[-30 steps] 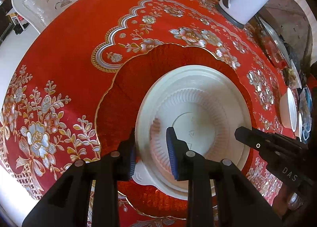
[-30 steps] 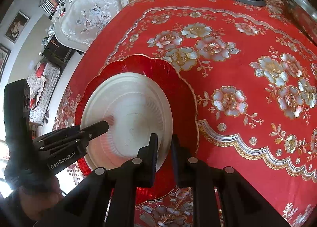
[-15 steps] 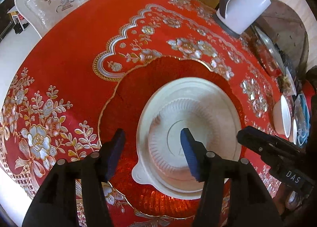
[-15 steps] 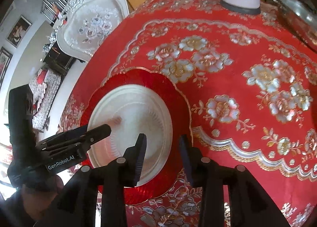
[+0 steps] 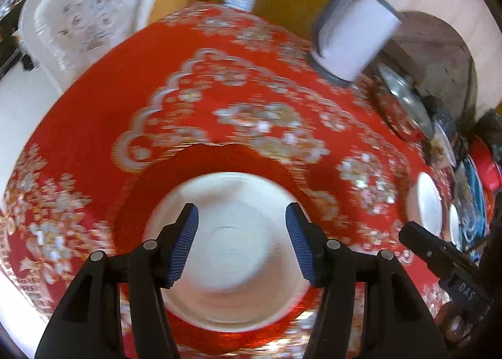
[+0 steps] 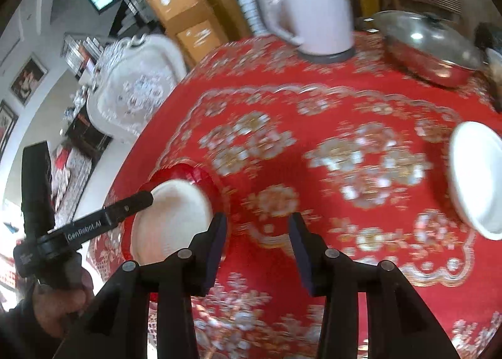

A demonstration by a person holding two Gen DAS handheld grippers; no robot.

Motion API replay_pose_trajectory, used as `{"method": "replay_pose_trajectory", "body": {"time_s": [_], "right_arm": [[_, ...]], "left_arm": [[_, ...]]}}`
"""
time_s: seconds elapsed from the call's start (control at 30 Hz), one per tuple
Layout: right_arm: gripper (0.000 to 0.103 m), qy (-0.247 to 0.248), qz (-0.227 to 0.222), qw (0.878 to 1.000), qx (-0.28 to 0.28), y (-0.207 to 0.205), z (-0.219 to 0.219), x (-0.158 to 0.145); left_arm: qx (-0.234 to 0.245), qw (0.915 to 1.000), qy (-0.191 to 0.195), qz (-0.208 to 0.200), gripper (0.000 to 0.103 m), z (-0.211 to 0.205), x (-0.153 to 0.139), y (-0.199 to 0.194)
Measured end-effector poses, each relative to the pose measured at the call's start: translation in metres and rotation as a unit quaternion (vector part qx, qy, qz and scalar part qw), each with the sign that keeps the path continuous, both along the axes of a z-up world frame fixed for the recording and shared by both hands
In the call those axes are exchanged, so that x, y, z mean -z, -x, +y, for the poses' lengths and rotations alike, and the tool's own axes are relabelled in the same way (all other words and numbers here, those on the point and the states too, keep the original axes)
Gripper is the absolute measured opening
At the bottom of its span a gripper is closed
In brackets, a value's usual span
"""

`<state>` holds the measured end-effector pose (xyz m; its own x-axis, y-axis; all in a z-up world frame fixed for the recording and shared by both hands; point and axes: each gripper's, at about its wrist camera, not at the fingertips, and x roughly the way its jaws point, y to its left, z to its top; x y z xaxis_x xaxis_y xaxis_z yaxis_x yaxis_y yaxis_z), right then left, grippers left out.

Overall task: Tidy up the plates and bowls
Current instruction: 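Move the left gripper to the white plate and grasp its rim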

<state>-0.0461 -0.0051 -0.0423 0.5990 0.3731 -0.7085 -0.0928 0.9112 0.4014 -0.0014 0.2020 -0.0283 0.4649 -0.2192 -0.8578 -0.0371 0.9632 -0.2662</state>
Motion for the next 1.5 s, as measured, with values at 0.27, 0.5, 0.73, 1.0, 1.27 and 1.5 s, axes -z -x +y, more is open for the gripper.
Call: {"method": "replay_pose_trajectory", "body": {"time_s": [0.27,0.5,0.73,1.0,1.27,1.5], "right_arm": [[0.061,0.012,-0.066,0.992,0.107,0.046,-0.13,-0.024],[0.063,-0.006,-0.059,0.981,0.185,0.07,-0.241,-0.004],[0.062,-0.04,-0.068,0.984,0.16,0.072,-0.291,0.02],[0.039,-0.067,-0.049,0.989,0.126,0.05,-0.31,0.05],[0.037,-0.056,-0.008,0.99,0.127,0.028,-0.311,0.074],[0.027,-0.048,0.014,0.992,0.118,0.015,-0.31,0.084]], "left_arm": [[0.118,0.993,0.011,0.0,0.057,-0.135,-0.018,0.0],[0.188,0.982,-0.002,0.011,0.057,-0.241,-0.011,-0.001],[0.206,0.9779,-0.033,0.013,0.057,-0.301,0.006,-0.005],[0.174,0.9835,-0.026,0.043,0.057,-0.31,0.024,-0.023],[0.177,0.982,-0.002,0.065,0.057,-0.318,0.042,-0.033],[0.184,0.9802,-0.005,0.072,0.057,-0.332,0.052,-0.046]]}}
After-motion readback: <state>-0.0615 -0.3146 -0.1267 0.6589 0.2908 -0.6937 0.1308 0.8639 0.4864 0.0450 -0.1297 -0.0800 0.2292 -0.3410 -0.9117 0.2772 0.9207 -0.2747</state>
